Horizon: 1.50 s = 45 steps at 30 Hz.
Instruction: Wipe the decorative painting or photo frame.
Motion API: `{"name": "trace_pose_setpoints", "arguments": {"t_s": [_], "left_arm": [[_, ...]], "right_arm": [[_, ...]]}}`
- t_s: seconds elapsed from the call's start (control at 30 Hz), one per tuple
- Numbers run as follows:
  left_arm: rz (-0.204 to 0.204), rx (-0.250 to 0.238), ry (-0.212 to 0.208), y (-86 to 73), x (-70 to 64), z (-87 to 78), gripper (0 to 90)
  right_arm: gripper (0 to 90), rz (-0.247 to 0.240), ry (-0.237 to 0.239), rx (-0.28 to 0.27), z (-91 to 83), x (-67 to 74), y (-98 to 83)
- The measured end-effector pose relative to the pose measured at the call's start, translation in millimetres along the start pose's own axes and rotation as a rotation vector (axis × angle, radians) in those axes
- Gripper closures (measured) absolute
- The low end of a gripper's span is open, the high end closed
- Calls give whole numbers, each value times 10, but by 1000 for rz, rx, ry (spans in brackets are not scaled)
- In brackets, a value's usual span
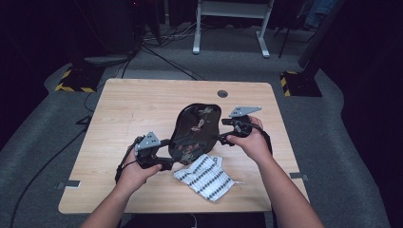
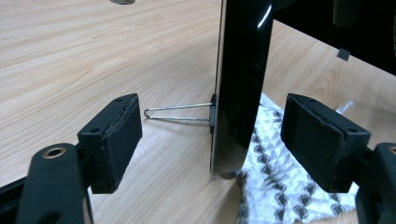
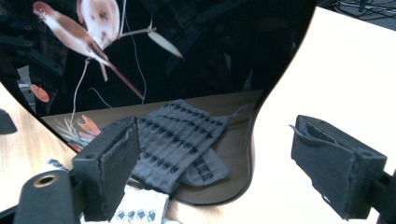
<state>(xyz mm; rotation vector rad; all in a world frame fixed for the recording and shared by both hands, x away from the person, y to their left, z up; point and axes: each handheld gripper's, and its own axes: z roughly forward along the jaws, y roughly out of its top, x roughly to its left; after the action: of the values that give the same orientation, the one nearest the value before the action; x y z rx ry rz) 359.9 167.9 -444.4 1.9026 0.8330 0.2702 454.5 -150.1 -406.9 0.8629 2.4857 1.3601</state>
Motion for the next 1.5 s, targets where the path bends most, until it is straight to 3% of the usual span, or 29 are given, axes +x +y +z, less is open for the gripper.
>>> {"name": "trace_pose_setpoints", "arguments": {"t_s": [0.1, 0.23, 0.33, 0.4, 0.53, 0.67, 0.7, 0.93, 1.0, 1.07, 1.2, 1.5], "left_arm": [[-8, 9, 26, -10, -20, 20, 229], [-14, 31, 54, -17, -32, 15, 299], [-11, 41, 46, -30, -24, 15, 396], [-2, 28, 32, -42, -19, 23, 435], [-41, 18, 15, -50, -32, 36, 493], [-51, 34, 33, -62, -40, 45, 575], [-74, 46, 41, -68, -48, 50, 567], [-65, 43, 40, -71, -60, 51, 707], [-74, 43, 29, -72, -60, 51, 718], [-77, 46, 28, -71, -67, 54, 724], [-79, 48, 32, -67, -77, 56, 727], [-86, 87, 33, -3, -61, 67, 722]], "right_arm": [[165, -27, -11, 5, 27, -1, 36], [167, -23, 19, -5, 60, -5, 74], [184, -27, 29, -10, 67, -8, 106], [228, -26, 37, 23, 63, -7, 128], [264, -30, 60, 26, 80, -15, 146], [285, -16, 72, 32, 96, -4, 146], [289, -12, 70, 34, 100, -5, 145], [290, 2, 80, 46, 118, -28, 134], [312, 7, 85, 51, 126, -25, 131], [353, -25, 62, 59, 120, -15, 136], [354, -41, 55, 60, 124, -11, 143], [354, -33, 34, 75, 112, 9, 160]]}}
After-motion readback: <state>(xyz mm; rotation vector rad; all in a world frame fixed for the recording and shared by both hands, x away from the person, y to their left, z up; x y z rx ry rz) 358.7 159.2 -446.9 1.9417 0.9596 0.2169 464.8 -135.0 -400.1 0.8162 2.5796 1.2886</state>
